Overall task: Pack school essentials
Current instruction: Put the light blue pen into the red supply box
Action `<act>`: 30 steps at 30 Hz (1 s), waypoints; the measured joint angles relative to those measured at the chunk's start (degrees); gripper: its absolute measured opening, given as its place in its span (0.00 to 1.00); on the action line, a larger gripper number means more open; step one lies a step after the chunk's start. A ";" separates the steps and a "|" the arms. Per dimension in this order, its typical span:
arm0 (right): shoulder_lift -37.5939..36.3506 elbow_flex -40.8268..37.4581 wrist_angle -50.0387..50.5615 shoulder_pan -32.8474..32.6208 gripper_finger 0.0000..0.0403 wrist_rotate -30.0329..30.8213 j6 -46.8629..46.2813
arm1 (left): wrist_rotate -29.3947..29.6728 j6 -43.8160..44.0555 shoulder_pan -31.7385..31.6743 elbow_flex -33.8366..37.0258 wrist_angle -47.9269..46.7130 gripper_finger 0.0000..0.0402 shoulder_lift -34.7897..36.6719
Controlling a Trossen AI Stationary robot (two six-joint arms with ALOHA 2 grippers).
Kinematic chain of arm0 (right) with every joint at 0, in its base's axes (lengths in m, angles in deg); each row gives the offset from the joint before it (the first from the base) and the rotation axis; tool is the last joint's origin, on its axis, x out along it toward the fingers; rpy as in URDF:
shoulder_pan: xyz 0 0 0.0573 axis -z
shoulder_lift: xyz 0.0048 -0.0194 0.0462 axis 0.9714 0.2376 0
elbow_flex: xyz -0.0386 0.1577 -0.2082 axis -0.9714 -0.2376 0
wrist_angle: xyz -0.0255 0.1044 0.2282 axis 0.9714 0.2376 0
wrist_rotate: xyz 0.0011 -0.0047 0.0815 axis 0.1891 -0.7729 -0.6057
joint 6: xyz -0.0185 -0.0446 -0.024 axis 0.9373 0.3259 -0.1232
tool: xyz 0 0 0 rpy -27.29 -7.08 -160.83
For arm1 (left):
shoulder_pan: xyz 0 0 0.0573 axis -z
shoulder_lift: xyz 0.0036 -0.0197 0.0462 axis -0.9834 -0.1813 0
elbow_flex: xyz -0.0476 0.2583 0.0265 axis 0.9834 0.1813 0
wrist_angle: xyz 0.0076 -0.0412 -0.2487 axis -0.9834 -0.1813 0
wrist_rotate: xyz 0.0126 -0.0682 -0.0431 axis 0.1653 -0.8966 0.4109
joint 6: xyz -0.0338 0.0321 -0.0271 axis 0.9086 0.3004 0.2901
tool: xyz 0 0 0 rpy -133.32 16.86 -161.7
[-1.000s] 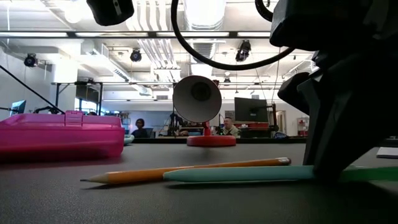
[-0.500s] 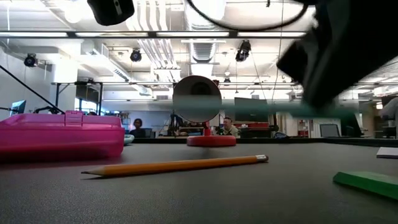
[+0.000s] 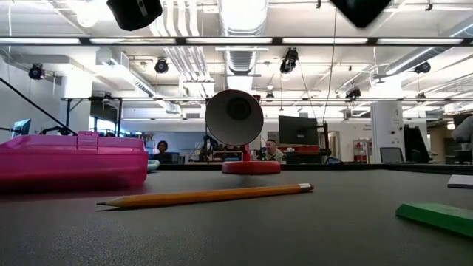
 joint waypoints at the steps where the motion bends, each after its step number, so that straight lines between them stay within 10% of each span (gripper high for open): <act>1: -1.14 0.00 0.02 0.00 0.05 1.17 0.83 | 0.00 -0.02 -0.01 0.00 -0.04 0.27 0.00; 21: -11.91 0.05 0.03 3.84 0.05 14.38 11.04 | 10.18 -23.71 -1.61 -0.57 13.03 0.27 -1.25; 30: -12.92 2.39 0.12 6.88 0.06 14.51 16.17 | 12.90 -17.57 -5.70 -0.55 13.09 0.27 -1.25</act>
